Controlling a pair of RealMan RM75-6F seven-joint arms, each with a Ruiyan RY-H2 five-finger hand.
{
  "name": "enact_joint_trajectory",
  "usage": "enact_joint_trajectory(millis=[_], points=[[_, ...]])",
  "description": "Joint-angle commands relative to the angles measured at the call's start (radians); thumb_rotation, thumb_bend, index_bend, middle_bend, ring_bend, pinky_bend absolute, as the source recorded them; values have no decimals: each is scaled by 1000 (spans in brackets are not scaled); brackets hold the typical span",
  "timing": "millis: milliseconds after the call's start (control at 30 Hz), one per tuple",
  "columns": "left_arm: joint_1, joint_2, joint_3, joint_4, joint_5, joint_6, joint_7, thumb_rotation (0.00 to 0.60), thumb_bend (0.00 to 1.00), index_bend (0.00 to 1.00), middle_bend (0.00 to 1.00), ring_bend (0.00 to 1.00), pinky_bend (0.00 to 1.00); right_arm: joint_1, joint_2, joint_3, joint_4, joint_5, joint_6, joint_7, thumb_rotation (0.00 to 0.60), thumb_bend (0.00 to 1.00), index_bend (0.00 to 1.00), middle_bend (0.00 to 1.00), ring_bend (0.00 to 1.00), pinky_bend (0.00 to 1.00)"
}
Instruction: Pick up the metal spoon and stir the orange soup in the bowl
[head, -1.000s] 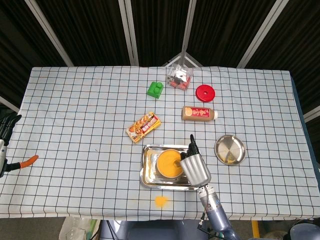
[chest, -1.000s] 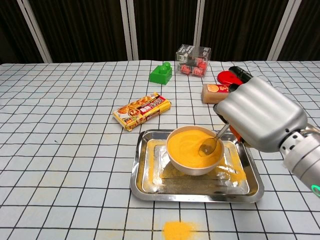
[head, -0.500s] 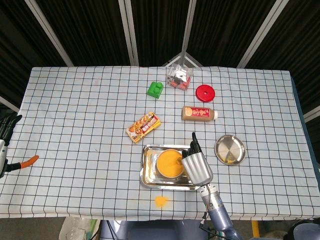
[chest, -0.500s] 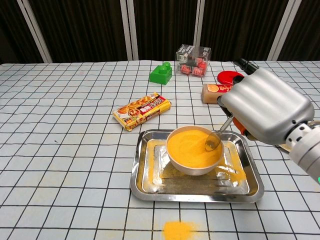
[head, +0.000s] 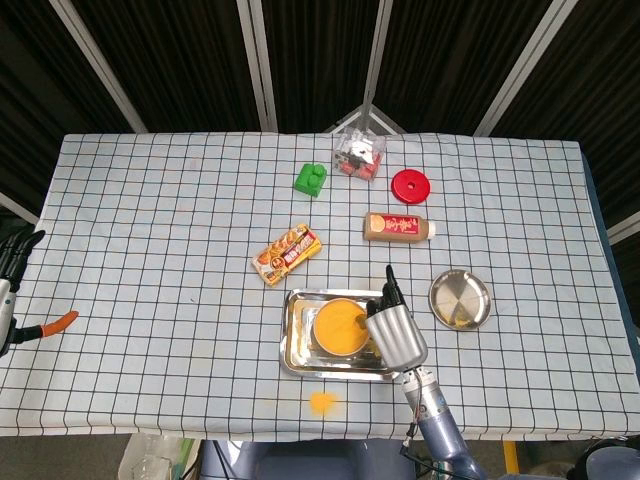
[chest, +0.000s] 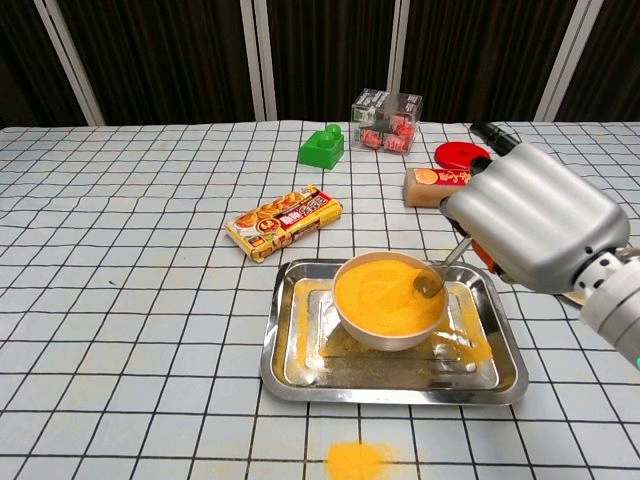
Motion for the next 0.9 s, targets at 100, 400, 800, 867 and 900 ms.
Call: enact_joint_trajectory(millis=[100,400,800,867,900], points=[[1,1,0,-1,0,2,-1,600,0,0,0,0,0,-2,-15,-17,-11,-6,-9,6,600,600,739,602,300,0],[1,1,-2,1,-2,1,-4,600,0,0,0,0,0,-6,-44,-20,-38,-12,-8,13,600,599,739,602,300,0],[1,2,-2,0,-1,3,-5,600,0,0,0,0,0,-3,-22,8,-60,-23,2,11,600,599,739,602,300,0],[1,2,-2,0,-1,2,-4,600,0,0,0,0,0,-1,-15,13,-66,-26,2,9,600,599,739,602,300,0],[1,1,-2,0,-1,2,-3,600,0,0,0,0,0,0,-12,16,-69,-27,3,8,600,598,739,602,300,0]])
